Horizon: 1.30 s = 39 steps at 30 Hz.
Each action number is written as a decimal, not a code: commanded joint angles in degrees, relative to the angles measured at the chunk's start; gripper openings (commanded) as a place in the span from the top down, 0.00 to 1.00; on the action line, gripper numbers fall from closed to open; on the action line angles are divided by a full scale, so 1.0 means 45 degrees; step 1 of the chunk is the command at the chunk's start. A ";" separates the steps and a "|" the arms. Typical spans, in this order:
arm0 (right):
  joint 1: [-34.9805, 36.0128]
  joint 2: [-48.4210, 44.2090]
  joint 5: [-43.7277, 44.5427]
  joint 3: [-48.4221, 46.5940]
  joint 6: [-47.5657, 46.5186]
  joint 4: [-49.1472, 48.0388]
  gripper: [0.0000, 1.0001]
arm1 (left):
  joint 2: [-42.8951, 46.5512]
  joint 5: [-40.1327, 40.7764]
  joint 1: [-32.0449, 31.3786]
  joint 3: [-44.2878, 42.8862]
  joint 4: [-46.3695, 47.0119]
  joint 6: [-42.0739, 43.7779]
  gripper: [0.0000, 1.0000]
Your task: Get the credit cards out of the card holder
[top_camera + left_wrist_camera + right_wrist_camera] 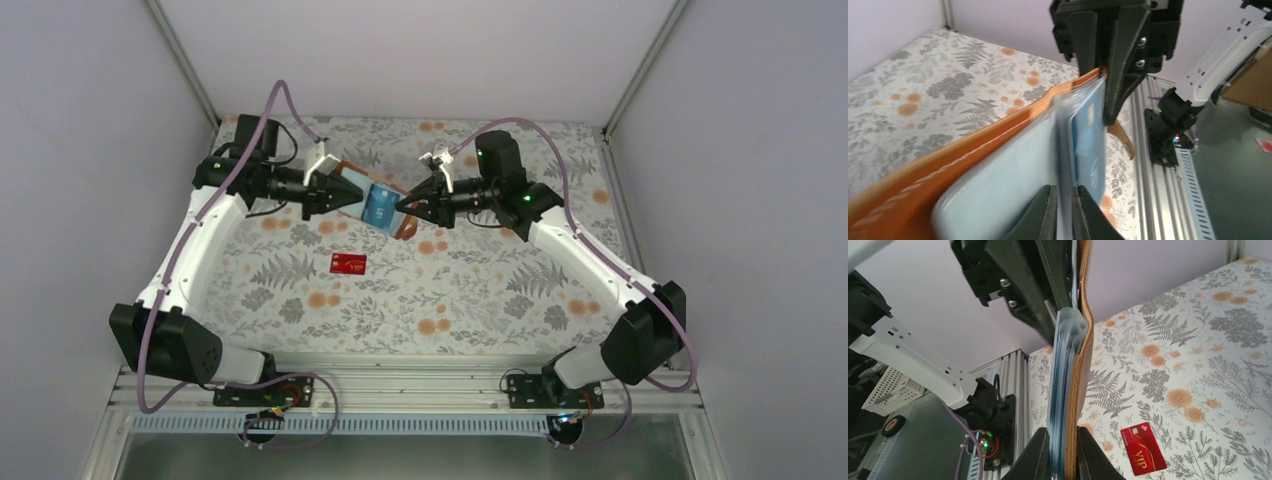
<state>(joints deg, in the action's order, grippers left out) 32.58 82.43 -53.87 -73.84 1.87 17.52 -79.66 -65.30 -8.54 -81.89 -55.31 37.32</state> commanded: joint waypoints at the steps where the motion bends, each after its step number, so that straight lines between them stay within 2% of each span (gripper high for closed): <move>1: -0.0013 0.0155 -0.0866 -0.0397 -0.0377 0.0151 0.96 | -0.0105 0.0166 -0.0498 0.0101 0.0173 0.0563 0.83; 3: -0.0015 0.0158 -0.0905 -0.0459 -0.0521 0.0293 0.96 | -0.0207 0.0229 -0.0515 -0.0027 0.0140 0.0582 0.70; 5: -0.0013 0.0187 -0.1115 -0.0476 -0.0596 0.0371 0.96 | -0.0315 0.0454 -0.0557 -0.0100 0.0301 0.0496 0.62; 14: 0.0027 -0.0018 -0.1828 -0.0468 -0.1171 0.0537 0.96 | -0.0760 0.1053 -0.1126 -0.0269 0.0530 0.0238 0.61; 18: 0.0039 -0.0142 -0.1871 -0.0473 -0.1537 0.0639 0.96 | -0.0884 0.0459 -0.1527 -0.0620 0.0056 0.0525 0.60; 20: 0.0036 -0.0107 -0.1697 -0.0503 -0.1481 0.0616 0.96 | -0.0887 0.0002 -0.1774 -0.0775 -0.0211 0.0740 0.64; 21: 0.0027 -0.0068 -0.1665 -0.0521 -0.1457 0.0599 0.96 | -0.0855 -0.0073 -0.1907 -0.0803 -0.0266 0.0782 0.69; 24: 0.0026 -0.0036 -0.1673 -0.0576 -0.1448 0.0603 0.96 | -0.0718 -0.0029 -0.2045 -0.0917 -0.0403 0.0908 0.96; 28: -0.0059 -0.0287 -0.1678 -0.0379 -0.1457 0.0508 0.95 | -0.0608 -0.0250 -0.1971 -0.1119 -0.1095 0.1427 0.98; 29: -0.0085 -0.0352 -0.1603 -0.0276 -0.1358 0.0419 0.92 | -0.0554 -0.0372 -0.1880 -0.1073 -0.0925 0.1166 0.98; 33: -0.0094 -0.0529 -0.1444 0.0463 -0.0341 -0.0827 0.65 | -0.0487 -0.0816 -0.1267 -0.0933 0.0427 -0.0793 0.98; 39: -0.0105 -0.0634 -0.0930 0.1697 0.1522 -0.3226 0.56 | -0.0277 -0.1376 -0.1162 -0.1127 0.1063 -0.1798 0.98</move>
<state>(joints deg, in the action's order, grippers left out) 31.64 80.82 -58.43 -68.84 2.74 11.27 -82.85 -67.05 -14.20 -85.41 -54.68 33.06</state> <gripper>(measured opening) 0.414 0.027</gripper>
